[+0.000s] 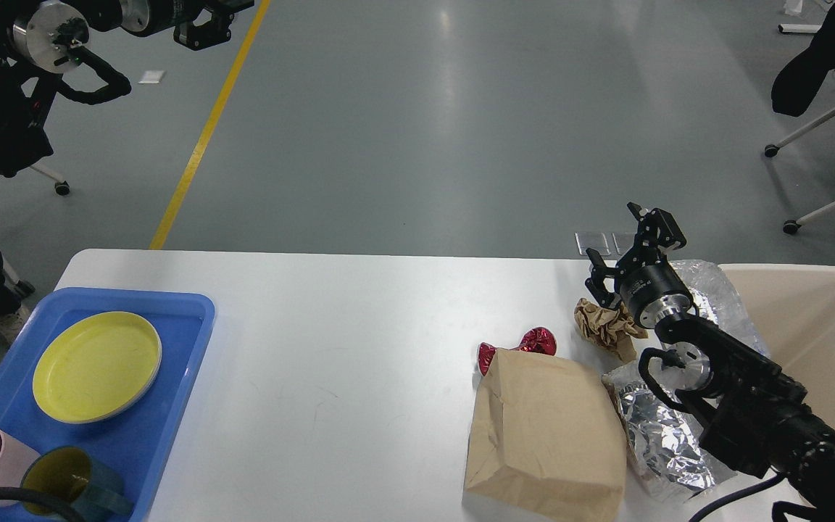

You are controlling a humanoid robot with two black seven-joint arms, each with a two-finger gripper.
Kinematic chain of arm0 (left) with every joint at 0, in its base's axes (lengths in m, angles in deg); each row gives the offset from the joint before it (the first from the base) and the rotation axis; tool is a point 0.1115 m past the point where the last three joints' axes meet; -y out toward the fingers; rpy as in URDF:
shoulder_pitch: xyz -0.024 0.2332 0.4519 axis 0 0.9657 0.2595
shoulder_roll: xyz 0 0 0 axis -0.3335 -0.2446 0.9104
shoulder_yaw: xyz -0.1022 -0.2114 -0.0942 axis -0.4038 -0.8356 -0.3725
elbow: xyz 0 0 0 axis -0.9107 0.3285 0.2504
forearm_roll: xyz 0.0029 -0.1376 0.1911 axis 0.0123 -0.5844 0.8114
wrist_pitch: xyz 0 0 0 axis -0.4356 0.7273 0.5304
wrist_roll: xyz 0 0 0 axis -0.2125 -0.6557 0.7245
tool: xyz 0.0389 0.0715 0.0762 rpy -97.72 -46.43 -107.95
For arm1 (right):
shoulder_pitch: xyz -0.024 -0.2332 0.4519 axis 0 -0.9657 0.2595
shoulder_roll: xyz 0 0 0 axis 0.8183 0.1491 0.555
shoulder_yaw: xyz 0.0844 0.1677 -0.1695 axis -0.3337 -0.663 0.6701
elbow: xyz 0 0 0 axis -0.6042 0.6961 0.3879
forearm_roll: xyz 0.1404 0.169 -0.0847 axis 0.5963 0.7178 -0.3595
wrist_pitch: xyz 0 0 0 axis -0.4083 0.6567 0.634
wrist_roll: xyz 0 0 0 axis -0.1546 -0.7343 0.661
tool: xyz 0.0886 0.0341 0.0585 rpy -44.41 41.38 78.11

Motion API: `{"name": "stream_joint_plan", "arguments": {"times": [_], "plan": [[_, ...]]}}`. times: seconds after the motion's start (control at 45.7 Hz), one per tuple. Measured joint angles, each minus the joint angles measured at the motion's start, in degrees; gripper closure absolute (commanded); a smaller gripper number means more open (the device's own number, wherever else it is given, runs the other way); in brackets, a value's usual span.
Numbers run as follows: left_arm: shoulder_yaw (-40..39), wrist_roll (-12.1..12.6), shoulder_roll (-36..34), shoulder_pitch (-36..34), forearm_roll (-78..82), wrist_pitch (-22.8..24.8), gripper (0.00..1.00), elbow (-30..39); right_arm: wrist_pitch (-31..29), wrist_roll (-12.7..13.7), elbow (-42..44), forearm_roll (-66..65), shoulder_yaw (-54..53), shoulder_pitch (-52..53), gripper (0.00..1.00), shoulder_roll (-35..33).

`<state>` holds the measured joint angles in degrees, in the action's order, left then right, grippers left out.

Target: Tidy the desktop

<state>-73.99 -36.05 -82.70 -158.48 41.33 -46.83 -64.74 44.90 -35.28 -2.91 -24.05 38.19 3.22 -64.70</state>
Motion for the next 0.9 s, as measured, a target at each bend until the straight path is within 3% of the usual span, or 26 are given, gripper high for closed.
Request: {"name": "stream_joint_plan", "arguments": {"times": [0.197, 0.503, 0.897], "plan": [[-2.8, 0.22, 0.65, 1.81, -1.05, -1.26, 0.04, -0.06, 0.0, 0.0, -0.04, 0.0, -0.01, 0.0, 0.0, 0.0], [-21.84, 0.44, 3.54, 11.93, -4.72, -1.66, 0.04, 0.03, 0.0, 0.0, -0.04, -0.05, -0.01, 0.0, 0.0, 0.0], [-35.47, 0.49, 8.93, 16.95, -4.81, -1.85, 0.04, 0.03, 0.0, 0.0, 0.01, -0.01, 0.0, 0.0, 0.0, 0.0]]}}
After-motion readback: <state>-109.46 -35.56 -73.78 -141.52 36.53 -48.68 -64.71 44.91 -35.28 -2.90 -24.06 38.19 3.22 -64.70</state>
